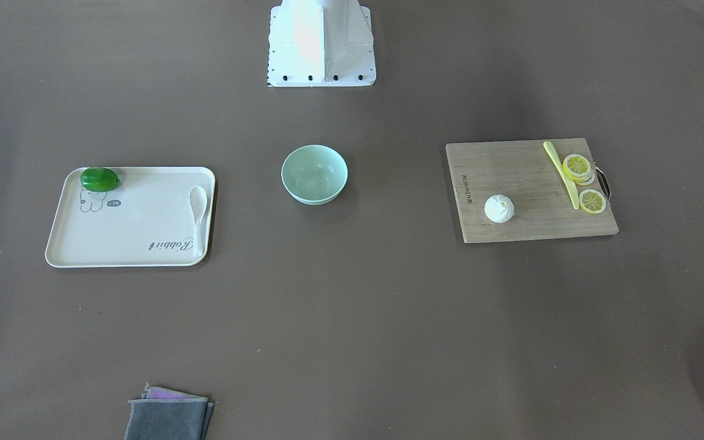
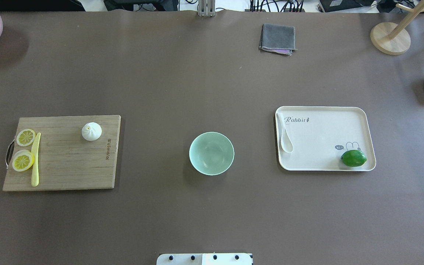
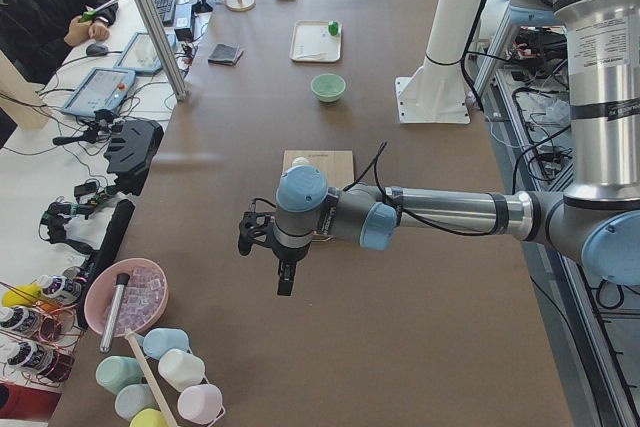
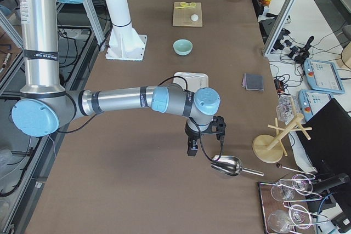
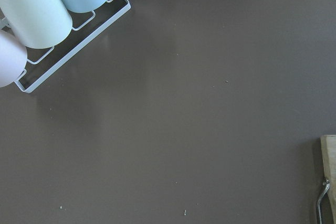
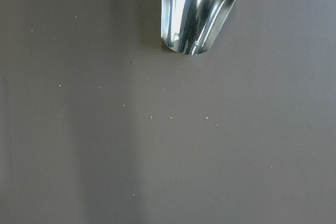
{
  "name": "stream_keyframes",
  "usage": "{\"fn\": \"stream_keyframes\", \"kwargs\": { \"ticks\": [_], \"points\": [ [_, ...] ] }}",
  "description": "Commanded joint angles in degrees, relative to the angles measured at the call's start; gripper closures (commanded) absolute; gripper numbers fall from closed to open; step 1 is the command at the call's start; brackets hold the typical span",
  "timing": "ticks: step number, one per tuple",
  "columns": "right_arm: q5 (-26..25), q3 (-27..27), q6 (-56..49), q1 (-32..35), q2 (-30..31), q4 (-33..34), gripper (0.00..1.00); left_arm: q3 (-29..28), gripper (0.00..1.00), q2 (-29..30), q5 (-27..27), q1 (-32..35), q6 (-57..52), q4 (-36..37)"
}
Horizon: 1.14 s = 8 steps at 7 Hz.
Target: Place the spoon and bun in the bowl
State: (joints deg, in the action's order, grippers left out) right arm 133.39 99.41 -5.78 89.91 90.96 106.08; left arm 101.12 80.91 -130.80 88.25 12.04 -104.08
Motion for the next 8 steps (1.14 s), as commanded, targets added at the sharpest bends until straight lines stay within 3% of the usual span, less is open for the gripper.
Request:
{"fn": "stream_keyframes", "kwargs": {
  "ticks": [1, 5, 7, 8],
  "points": [
    [-0.06, 0.0, 0.07, 0.0, 0.1, 0.0, 0.0, 0.22, 0.02, 0.04, -0.16, -0.01, 0.0, -0.07],
    [0.46, 0.61, 0.5, -0.61, 0.1, -2.98, 0.0, 0.48, 0.02, 2.58, -0.42, -0.54, 0.09, -0.42],
    [1.26, 4.81, 0.94, -4.29, -1.04, -3.69, 0.0, 0.83, 0.02, 6.09, -1.56, -2.89, 0.09, -1.38],
    [0.65, 5.61, 1.21, -7.44, -1.92, -8.83, 0.0, 0.84, 0.02, 8.54, -1.56, -5.26, 0.09, -1.99]
  ]
}}
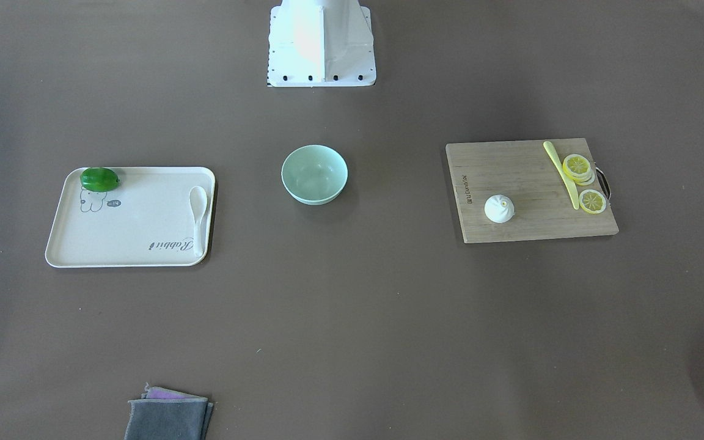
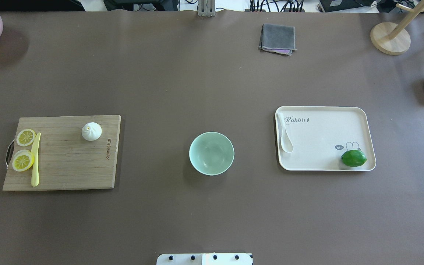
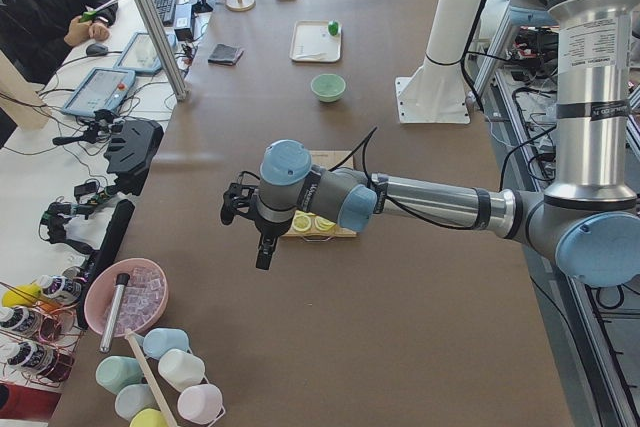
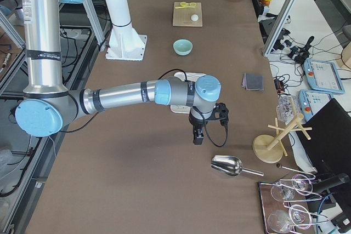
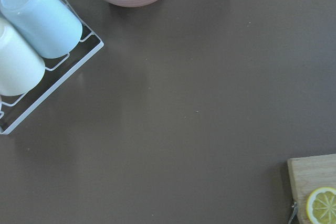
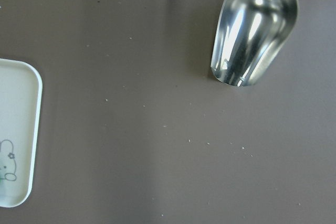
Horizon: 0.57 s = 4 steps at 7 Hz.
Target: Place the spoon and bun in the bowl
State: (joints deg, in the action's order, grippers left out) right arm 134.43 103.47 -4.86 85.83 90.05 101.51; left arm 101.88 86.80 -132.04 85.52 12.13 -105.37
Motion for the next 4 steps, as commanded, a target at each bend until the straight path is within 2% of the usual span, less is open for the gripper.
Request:
{"fn": "stream_keyframes", "kwargs": {
  "ticks": [1, 2, 3, 4],
  "points": [
    [-0.4, 1.48, 4.9, -5.48, -2.15, -6.74, 0.0, 0.16, 0.02, 3.72, -0.32, -3.77, -0.09, -2.55],
    [1.61, 2.69, 7.65, -8.72, -3.72, -8.94, 0.0, -1.06, 0.02, 4.16, 0.11, -5.79, 1.48, -6.22],
    [2.15, 2.36, 15.94, -14.32, -7.22, -9.57, 0.0, -2.72, 0.02, 6.69, -0.23, -6.24, 2.36, -8.08],
    [-0.37, 1.92, 25.42, -19.16, -10.56, -9.83, 0.0, -5.17, 0.02, 8.98, 0.2, -9.03, 2.55, -7.75]
  ]
}}
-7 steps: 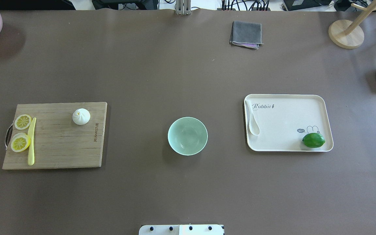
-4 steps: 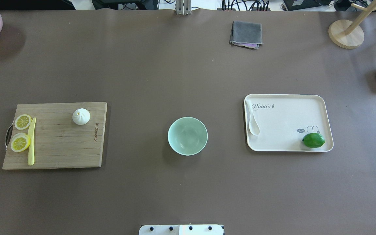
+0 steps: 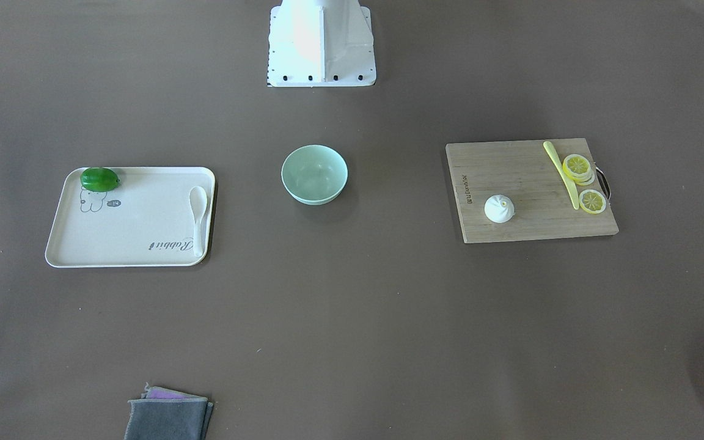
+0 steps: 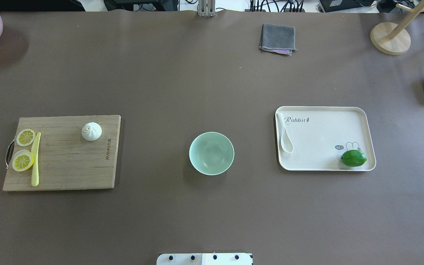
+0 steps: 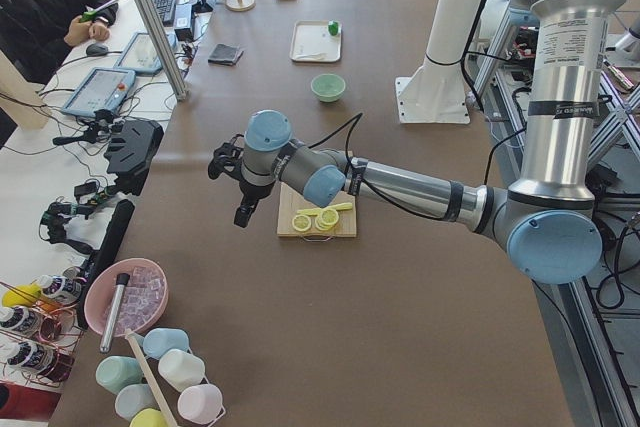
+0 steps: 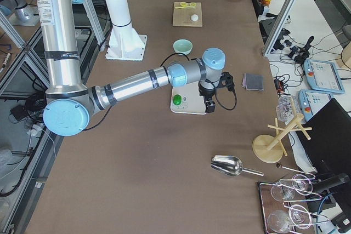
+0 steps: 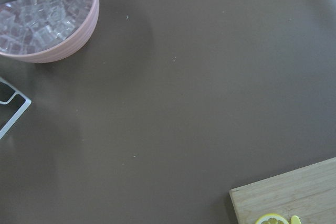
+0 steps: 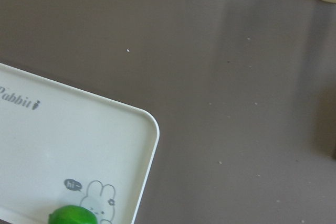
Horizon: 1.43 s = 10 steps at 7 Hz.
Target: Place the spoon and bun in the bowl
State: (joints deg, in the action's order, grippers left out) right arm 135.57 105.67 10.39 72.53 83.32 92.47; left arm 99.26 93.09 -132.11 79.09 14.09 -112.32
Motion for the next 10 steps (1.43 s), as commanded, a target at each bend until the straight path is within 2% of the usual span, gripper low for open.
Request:
{"fn": "stream_keyframes", "kwargs": {
  "ticks": [1, 2, 3, 4, 5, 6, 7, 9, 10],
  "points": [
    [-4.23, -0.28, 11.65, -10.26, -5.44, -5.41, 0.0, -6.93, 0.02, 6.19, 0.37, -3.93, 4.5, -1.32],
    [-7.13, -0.72, 17.67, -13.96, -5.71, -9.9, 0.0, -8.11, 0.02, 7.79, 0.54, -4.64, 6.89, -1.41],
    [-8.72, -2.29, 31.65, -15.65, -8.5, -11.07, 0.0, -8.12, 0.02, 8.16, 0.8, -4.82, 7.0, -1.76],
    [-9.61, -2.57, 37.28, -18.53, -8.79, -13.35, 0.0, -8.82, 0.02, 8.42, 0.72, -4.82, 7.0, -2.63],
    [-10.92, -3.7, 38.2, -21.78, -8.97, -15.8, 0.0, -8.82, 0.02, 8.6, 0.72, -4.82, 7.0, -2.9],
    [-14.85, -5.1, 39.86, -24.95, -10.36, -18.27, 0.0, -8.91, 0.02, 8.69, 0.72, -5.17, 7.0, -2.91],
    [-17.85, -7.55, 46.23, -27.94, -12.29, -19.51, 0.0, -8.91, 0.02, 8.69, 0.72, -5.18, 7.0, -2.91],
    [-18.93, -13.54, 48.76, -30.68, -15.12, -22.4, 0.01, -9.52, 0.02, 8.77, 0.72, -5.18, 7.0, -3.34],
    [-18.94, -15.99, 48.85, -30.78, -16.6, -23.29, 0.11, -9.87, 0.02, 9.21, 0.72, -5.26, 7.0, -3.34]
  ]
}}
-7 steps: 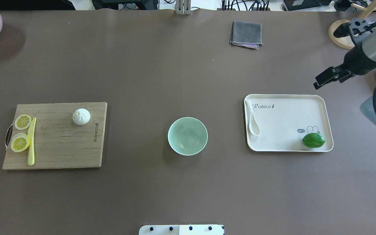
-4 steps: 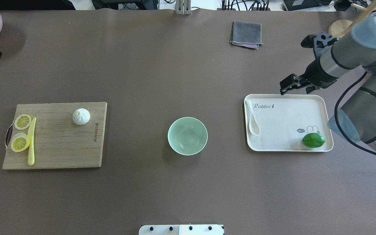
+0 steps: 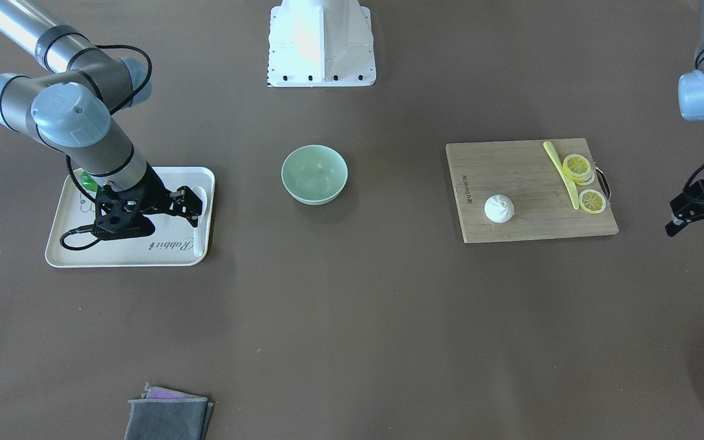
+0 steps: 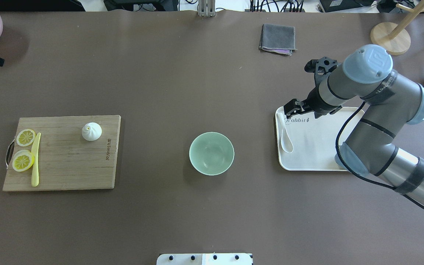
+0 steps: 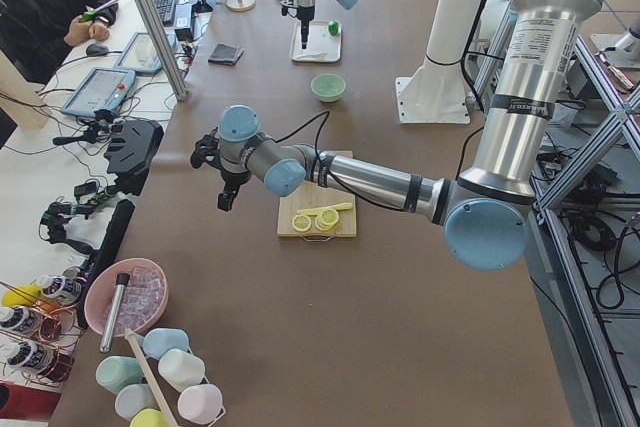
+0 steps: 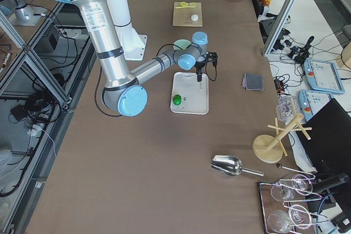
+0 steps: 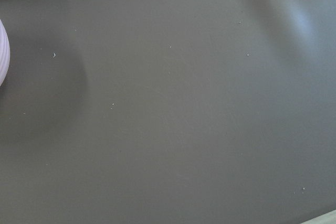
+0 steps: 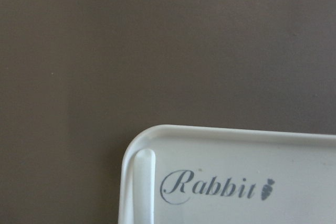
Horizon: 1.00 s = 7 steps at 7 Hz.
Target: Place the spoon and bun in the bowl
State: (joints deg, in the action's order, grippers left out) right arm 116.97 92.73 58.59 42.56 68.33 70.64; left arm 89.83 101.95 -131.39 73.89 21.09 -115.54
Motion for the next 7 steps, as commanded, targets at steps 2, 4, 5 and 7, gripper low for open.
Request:
{"fn": "stream_keyframes", "kwargs": {
  "ticks": [2, 4, 5, 7],
  "points": [
    [-0.26, -3.08, 2.04, -0.81, -1.79, -1.47, 0.42, -2.37, 0.02, 1.84, -0.09, 0.02, -0.17, -0.64],
    [-0.25, -3.08, 2.05, -1.42, -1.79, -1.47, 0.59, -2.73, 0.02, 1.94, -0.18, -0.06, -0.18, -1.27],
    [-0.34, -3.17, 2.05, -1.69, -1.79, -1.47, 0.61, -2.73, 0.02, 1.94, -0.18, 0.02, -0.18, -1.35],
    [-0.34, -3.17, 2.05, -2.13, -1.97, -1.47, 0.61, -2.47, 0.02, 1.94, -0.35, 0.02, -0.18, -1.35]
  ]
}}
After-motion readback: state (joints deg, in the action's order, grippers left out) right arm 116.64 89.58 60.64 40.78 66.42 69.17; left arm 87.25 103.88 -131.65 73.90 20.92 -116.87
